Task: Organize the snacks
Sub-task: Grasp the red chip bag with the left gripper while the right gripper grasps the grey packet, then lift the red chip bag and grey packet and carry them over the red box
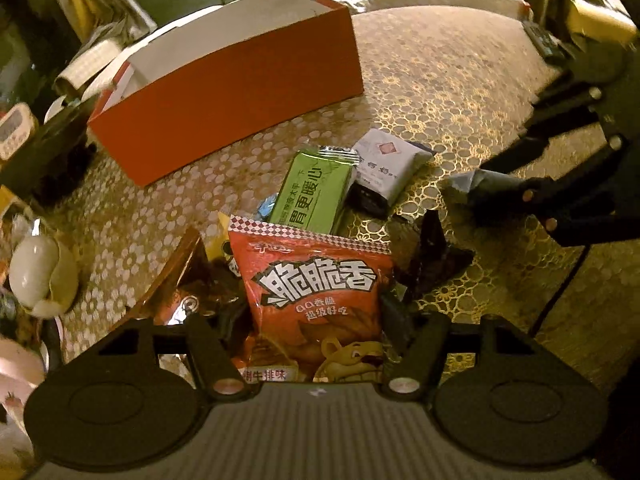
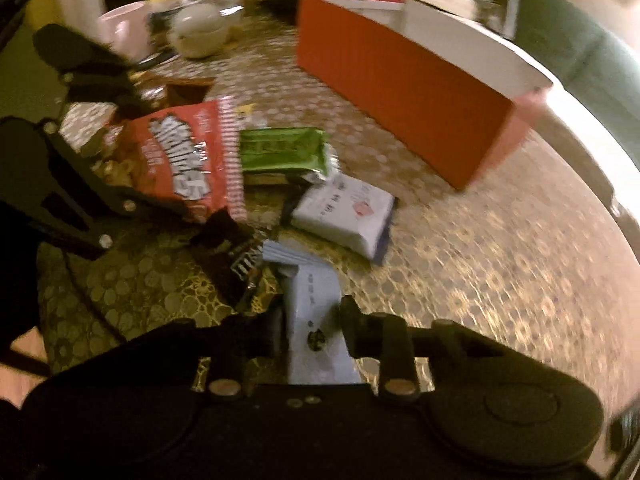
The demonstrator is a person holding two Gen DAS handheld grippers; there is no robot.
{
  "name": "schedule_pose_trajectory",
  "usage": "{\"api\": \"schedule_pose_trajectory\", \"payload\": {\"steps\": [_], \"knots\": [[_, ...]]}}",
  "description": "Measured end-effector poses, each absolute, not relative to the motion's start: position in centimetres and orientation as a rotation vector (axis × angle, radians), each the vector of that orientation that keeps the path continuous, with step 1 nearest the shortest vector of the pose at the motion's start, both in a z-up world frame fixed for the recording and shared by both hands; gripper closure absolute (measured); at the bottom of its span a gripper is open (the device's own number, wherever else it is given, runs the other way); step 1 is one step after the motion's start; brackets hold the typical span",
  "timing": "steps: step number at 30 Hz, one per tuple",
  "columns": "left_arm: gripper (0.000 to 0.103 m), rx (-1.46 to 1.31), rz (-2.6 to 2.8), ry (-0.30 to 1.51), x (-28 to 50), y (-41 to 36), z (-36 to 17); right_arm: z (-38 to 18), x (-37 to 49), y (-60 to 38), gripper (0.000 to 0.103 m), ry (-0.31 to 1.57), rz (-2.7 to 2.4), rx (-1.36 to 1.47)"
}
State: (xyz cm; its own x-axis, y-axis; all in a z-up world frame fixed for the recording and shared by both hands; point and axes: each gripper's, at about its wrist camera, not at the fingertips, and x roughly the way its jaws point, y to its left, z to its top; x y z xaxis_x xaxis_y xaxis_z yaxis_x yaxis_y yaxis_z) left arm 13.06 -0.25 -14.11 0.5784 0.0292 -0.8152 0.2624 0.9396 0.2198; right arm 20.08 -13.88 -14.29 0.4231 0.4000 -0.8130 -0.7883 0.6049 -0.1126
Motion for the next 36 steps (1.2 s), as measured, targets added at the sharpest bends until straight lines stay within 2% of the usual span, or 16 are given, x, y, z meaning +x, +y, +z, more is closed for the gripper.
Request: {"api": "schedule_pose_trajectory", "payload": {"steps": [6, 18, 32, 36], "knots": [[0.037, 0.255, -0.119, 0.952, 12.0, 0.3, -13.0, -13.2, 19.0, -15.3, 0.086, 0.827, 0.691, -0.392], [0.037, 0.129, -0.082, 0.899, 9.7, 1.8, -9.5, -9.9, 16.8, -16.3, 0.091, 0.788, 0.603, -0.227], [0.037, 0.085, -0.082, 0.884, 8.5, 2.7, -8.4, -12.0, 15.9, -15.5, 0.090, 0.866, 0.716, -0.324], [0.037, 0.086, -0.087, 0.884, 8.5, 2.5, -8.3, -12.5, 16.2, -15.2, 0.084, 0.856, 0.714, -0.328]]}}
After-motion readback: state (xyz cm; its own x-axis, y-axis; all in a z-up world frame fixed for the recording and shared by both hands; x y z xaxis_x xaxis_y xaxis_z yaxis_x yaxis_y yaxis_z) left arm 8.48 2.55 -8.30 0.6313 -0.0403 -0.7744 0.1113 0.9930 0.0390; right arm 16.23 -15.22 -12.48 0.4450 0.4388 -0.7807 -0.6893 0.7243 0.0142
